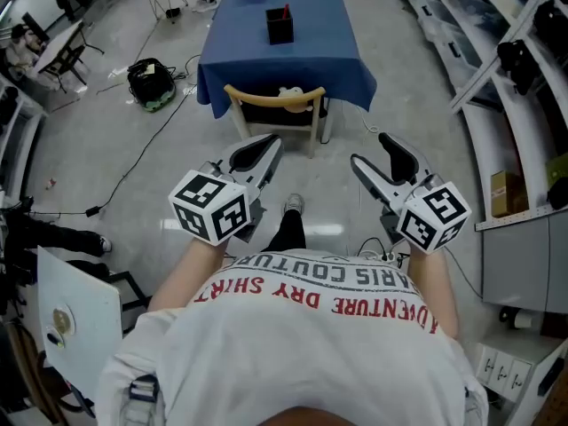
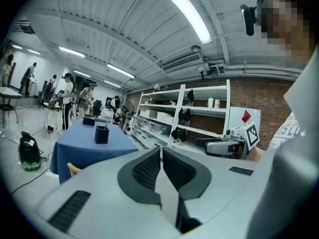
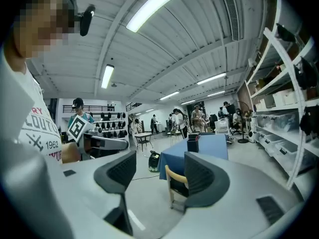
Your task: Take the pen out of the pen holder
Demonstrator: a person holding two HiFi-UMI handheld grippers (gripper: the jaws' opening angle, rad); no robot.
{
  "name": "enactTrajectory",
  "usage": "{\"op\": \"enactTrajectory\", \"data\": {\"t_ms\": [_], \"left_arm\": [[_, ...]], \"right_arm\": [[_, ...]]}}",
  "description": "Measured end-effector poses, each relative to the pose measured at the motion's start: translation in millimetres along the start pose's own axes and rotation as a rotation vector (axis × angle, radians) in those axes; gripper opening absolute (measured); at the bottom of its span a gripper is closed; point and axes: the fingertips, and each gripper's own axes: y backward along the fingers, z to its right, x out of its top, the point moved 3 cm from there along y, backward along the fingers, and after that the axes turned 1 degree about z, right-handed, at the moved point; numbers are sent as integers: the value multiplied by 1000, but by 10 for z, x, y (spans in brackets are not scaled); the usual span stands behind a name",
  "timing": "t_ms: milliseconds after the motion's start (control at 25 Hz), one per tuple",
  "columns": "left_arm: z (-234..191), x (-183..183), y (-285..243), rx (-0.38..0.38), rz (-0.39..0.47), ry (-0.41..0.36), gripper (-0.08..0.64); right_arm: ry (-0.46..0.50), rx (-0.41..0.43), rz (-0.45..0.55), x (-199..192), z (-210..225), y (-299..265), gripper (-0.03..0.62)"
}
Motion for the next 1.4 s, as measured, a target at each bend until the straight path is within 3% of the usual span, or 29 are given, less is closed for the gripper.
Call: {"op": "enactTrajectory", "data": {"t_ms": [360,640,920,1400], "left_arm": [[-1580,430,-989,54,-49,56,38],[-2541,657,-1610,64,-84,79,38],[-3023,709,-1907,67,-100,81,38],[-3418,679,-2288,90,-118,105,38]], "right_arm": [[-62,-31,-79,120,1098,-1549,305],[-83,-10,-110,252,1638,-2612,305],[-97,8,-110,298,1848,-3112,304],[-75,29,-92,463,2380,-3768,304]]}}
